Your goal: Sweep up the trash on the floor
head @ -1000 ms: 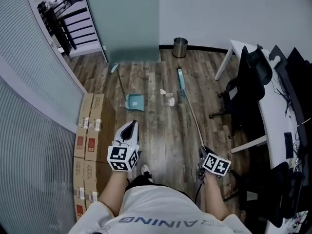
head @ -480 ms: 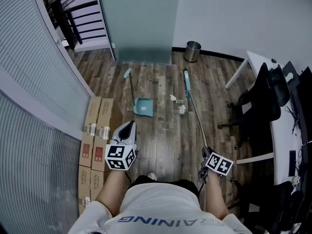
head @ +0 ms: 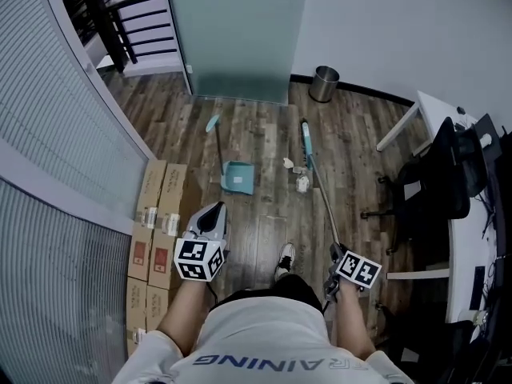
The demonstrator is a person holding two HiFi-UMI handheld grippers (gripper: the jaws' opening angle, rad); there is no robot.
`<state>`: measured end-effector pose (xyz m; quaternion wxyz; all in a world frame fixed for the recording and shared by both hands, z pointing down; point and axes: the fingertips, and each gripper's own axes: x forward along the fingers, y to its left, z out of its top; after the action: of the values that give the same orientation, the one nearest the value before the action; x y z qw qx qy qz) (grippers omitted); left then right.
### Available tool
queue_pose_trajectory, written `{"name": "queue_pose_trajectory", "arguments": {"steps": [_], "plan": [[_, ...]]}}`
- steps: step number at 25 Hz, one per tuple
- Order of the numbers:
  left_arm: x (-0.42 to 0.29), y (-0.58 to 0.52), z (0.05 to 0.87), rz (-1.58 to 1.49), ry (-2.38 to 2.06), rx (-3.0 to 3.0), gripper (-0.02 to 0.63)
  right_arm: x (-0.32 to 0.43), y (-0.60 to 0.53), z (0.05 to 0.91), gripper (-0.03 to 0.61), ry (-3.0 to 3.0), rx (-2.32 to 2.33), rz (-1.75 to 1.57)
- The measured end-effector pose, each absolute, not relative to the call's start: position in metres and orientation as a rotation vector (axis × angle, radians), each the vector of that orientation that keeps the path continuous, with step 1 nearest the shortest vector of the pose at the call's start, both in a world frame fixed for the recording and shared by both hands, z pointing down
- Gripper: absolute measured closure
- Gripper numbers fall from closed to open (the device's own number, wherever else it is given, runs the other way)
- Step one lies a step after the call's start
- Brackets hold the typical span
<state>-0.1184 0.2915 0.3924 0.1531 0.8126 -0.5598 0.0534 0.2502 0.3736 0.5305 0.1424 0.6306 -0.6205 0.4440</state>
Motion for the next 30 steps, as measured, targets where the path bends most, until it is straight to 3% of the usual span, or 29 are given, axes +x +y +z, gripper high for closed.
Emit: {"name": "queue_pose_trajectory", "arguments": {"steps": [20, 30], "plan": [[-0.037, 0.088, 0.367, 0.248, -1.751, 2.269, 0.614, 0.32, 0.117, 0.541, 0.47, -1.902, 1.622, 1.294], [-0.078, 0.03, 0.397, 0.275, -1.731, 2.202, 0.614, 0.277, 0.059, 0.563, 0.469, -1.865, 1.543, 1.323]]}}
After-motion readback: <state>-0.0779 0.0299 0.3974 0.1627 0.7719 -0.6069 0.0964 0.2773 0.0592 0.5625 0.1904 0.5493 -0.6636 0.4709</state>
